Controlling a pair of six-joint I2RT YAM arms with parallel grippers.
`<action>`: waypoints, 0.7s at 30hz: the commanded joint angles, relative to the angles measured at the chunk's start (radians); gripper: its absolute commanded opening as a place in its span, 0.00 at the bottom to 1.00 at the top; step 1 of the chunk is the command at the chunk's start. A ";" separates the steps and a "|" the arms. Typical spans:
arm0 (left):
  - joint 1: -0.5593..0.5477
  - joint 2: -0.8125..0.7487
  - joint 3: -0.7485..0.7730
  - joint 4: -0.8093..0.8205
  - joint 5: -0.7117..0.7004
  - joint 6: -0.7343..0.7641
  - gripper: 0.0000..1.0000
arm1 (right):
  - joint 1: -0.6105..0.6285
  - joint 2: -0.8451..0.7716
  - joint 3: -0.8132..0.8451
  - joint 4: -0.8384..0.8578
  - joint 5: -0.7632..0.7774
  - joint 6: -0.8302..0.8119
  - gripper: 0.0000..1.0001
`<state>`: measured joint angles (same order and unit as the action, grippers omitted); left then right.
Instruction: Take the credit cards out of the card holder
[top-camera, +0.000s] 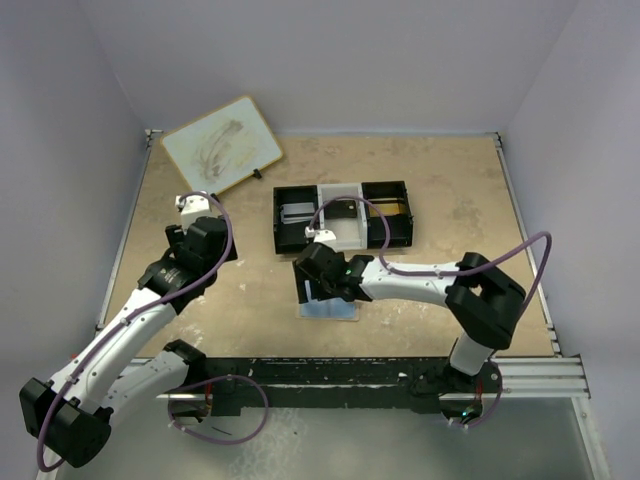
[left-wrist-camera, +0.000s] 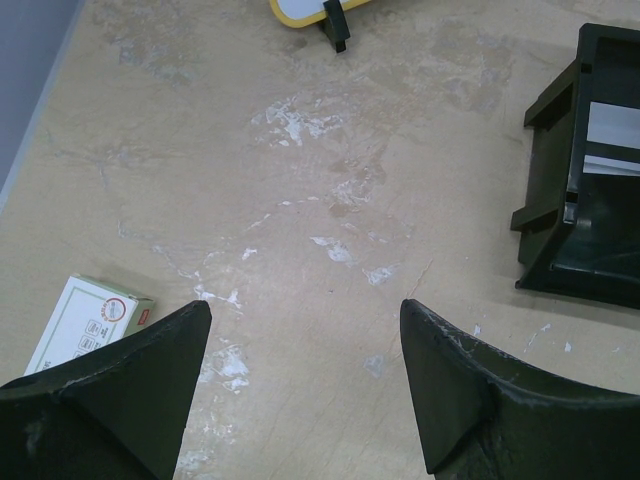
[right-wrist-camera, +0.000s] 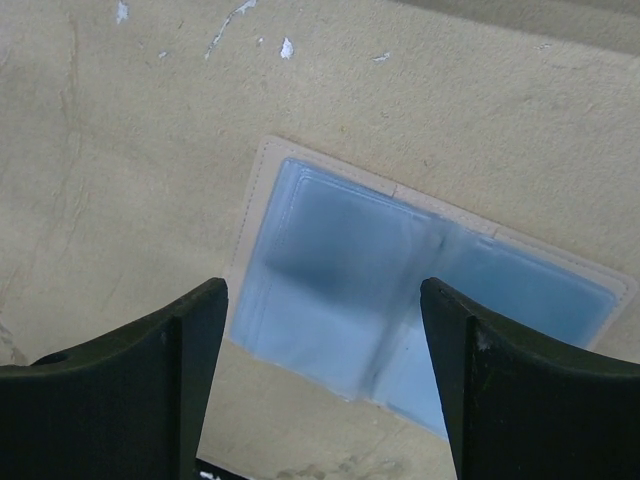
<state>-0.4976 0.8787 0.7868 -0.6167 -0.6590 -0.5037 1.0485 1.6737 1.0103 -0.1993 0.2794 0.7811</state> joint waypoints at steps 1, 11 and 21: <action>0.004 -0.003 0.019 0.015 -0.016 0.003 0.74 | 0.012 0.048 0.056 -0.041 0.056 0.027 0.81; 0.005 0.004 0.020 0.014 -0.011 0.004 0.74 | 0.015 0.124 0.034 -0.065 0.075 0.079 0.74; 0.005 0.020 0.020 0.014 0.006 0.006 0.74 | 0.009 0.056 -0.035 0.047 -0.035 0.076 0.48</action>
<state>-0.4976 0.8925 0.7868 -0.6174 -0.6571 -0.5037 1.0519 1.7374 0.9977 -0.1730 0.3115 0.8288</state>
